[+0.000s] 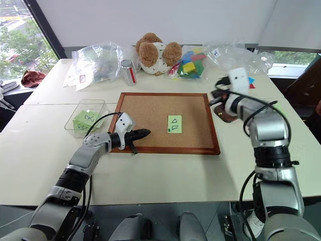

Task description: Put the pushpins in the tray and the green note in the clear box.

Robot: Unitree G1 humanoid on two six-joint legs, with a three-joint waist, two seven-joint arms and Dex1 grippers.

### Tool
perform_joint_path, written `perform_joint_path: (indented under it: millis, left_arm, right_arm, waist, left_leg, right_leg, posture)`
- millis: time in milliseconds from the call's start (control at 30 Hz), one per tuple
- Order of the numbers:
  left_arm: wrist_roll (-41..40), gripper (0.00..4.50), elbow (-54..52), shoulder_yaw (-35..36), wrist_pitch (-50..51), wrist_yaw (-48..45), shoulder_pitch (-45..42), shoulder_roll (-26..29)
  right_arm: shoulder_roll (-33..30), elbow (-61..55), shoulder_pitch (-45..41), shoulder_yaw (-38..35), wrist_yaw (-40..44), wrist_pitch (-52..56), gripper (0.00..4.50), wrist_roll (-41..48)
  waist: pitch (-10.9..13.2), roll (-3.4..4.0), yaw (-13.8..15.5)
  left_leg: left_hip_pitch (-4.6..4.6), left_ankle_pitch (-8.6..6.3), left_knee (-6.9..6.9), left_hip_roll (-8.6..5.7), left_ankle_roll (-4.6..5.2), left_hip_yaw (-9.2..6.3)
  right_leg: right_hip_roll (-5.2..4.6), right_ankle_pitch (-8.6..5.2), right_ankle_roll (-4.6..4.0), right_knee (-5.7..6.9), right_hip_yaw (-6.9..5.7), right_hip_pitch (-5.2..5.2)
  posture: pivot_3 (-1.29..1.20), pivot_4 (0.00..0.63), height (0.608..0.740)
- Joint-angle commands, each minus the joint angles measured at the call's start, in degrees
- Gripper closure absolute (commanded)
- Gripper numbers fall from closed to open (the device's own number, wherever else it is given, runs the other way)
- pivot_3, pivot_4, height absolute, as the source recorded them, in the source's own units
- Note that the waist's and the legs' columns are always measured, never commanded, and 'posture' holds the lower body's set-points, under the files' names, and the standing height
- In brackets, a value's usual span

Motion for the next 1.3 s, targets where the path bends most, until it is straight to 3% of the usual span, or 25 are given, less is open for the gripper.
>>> perform_joint_path:
  millis: [33,233,433,533,700,900,1067,1200,1300]
  left_arm:
    - [2.13,4.5,2.98,-2.56,1.77,-0.61,2.09,-0.2]
    - [2.22,4.5,3.15,-2.56,1.66,-0.37,1.72,-0.43]
    - [2.18,4.5,2.89,-2.34,1.68,-0.06,1.96,-0.47]
    - [2.11,4.5,2.7,-2.28,1.77,-0.01,2.17,-0.45]
    - [1.97,4.5,2.34,-2.15,1.99,0.07,2.41,-0.42]
    - [1.9,4.5,1.79,-2.2,2.25,0.07,2.85,-0.37]
    - [1.83,4.5,1.28,-2.27,2.49,0.11,3.19,-0.24]
    - [1.8,4.5,1.3,-2.16,2.55,-0.06,3.05,0.1]
    - [1.83,4.5,1.65,-2.2,2.48,-0.16,2.76,0.11]
  right_arm:
    - [-0.65,14.86,-5.12,-0.54,-0.71,-10.05,4.48,-3.14]
    - [0.54,36.88,-10.97,-1.64,-1.25,-19.44,4.48,-4.71]
    - [1.55,45.43,-11.59,-1.95,-1.0,-23.17,4.48,-4.96]
    - [1.67,47.13,-11.83,-2.23,-0.55,-23.62,3.51,-4.8]
    - [1.43,47.35,-12.3,-2.44,-0.3,-24.28,1.12,-4.92]
    - [0.69,44.66,-13.3,-3.35,1.01,-23.26,1.12,-3.92]
    - [0.18,33.72,-11.89,-3.9,5.21,-17.12,1.12,-1.71]
    - [1.29,5.94,-1.99,-1.37,11.03,-4.37,1.12,3.5]
    - [4.07,-12.15,5.11,0.57,10.22,4.51,1.12,7.27]
  waist:
    - [0.0,0.01,0.0]
    - [0.0,0.02,0.05]
    - [0.0,0.04,0.0]
    - [0.0,0.04,0.0]
    - [0.0,0.04,-0.02]
    - [0.0,0.05,-0.04]
    - [0.01,0.06,-0.03]
    - [0.0,0.08,0.06]
    - [-0.01,0.08,0.07]
  left_leg:
    - [0.0,0.0,-0.01,0.0,0.0,0.01]
    - [0.05,0.03,-0.03,0.0,-0.05,0.03]
    - [0.05,0.09,-0.02,0.0,-0.16,0.03]
    - [0.06,0.1,-0.01,0.0,-0.18,0.03]
    - [0.06,0.13,-0.02,0.0,-0.22,0.02]
    - [0.06,0.13,-0.02,0.0,-0.22,0.02]
    - [0.05,0.12,-0.04,0.0,-0.22,0.02]
    - [0.02,0.05,-0.09,0.01,-0.11,-0.04]
    - [0.02,-0.01,-0.12,0.01,0.01,-0.07]
  right_leg:
    - [0.0,0.0,0.0,0.0,0.0,0.0]
    - [0.0,0.0,0.0,-0.04,0.01,0.08]
    - [0.0,0.0,0.0,-0.04,0.01,0.1]
    - [-0.01,0.0,0.0,-0.04,0.01,0.12]
    - [-0.01,0.0,0.0,-0.04,0.01,0.11]
    - [-0.01,0.0,0.0,-0.04,0.01,0.11]
    - [-0.01,0.0,0.0,-0.05,0.01,0.1]
    - [-0.01,0.0,0.0,-0.06,0.0,0.08]
    - [-0.01,0.0,0.0,-0.06,-0.01,0.07]
  posture:
    - [0.0,0.15,0.74]
    - [0.0,0.15,0.74]
    - [0.0,0.15,0.74]
    - [0.0,0.15,0.74]
    - [0.0,0.15,0.74]
    - [0.0,0.15,0.74]
    - [0.0,0.15,0.74]
    - [0.0,0.15,0.74]
    - [0.0,0.15,0.74]
